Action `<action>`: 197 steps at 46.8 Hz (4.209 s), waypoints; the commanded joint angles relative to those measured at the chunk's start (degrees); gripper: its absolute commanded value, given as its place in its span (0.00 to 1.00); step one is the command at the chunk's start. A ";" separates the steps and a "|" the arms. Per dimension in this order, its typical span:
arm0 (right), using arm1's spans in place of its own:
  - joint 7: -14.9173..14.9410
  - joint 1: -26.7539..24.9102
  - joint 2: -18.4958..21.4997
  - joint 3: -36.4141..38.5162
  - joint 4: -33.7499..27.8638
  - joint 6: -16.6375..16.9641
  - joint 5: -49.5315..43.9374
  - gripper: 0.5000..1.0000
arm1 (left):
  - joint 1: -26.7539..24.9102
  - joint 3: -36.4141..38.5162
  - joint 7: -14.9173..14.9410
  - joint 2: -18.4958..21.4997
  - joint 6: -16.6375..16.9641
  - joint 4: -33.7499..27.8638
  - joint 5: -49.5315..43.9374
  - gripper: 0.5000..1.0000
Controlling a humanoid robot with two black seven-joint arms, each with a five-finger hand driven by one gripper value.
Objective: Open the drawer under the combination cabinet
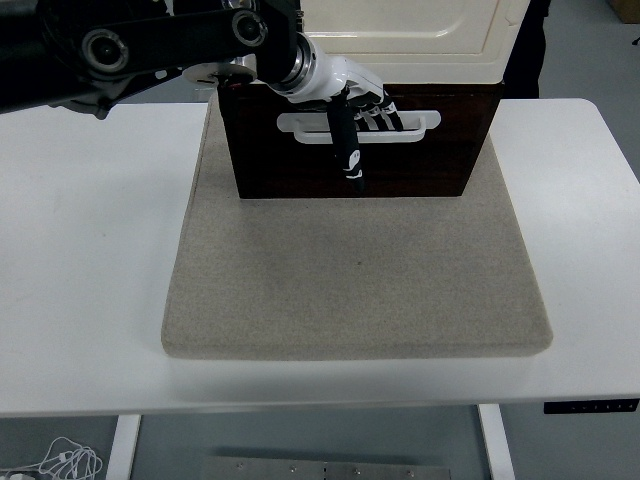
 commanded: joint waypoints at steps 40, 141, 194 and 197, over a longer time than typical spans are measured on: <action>0.00 0.00 0.00 0.00 0.00 0.00 0.00 0.85 | -0.49 -0.81 -0.01 0.35 -3.55 -2.93 -0.23 1.00; 0.00 0.00 0.00 0.00 0.00 0.00 0.00 0.85 | -1.90 -9.24 0.08 2.28 -13.83 -5.39 -0.32 1.00; 0.00 0.00 0.00 0.00 0.00 0.00 0.00 0.85 | -0.32 -21.10 -0.63 3.87 -12.95 -3.81 -0.32 1.00; 0.00 0.00 0.00 0.00 0.00 0.00 0.00 0.85 | 0.21 -24.26 -0.71 3.87 -12.52 -3.02 -0.32 1.00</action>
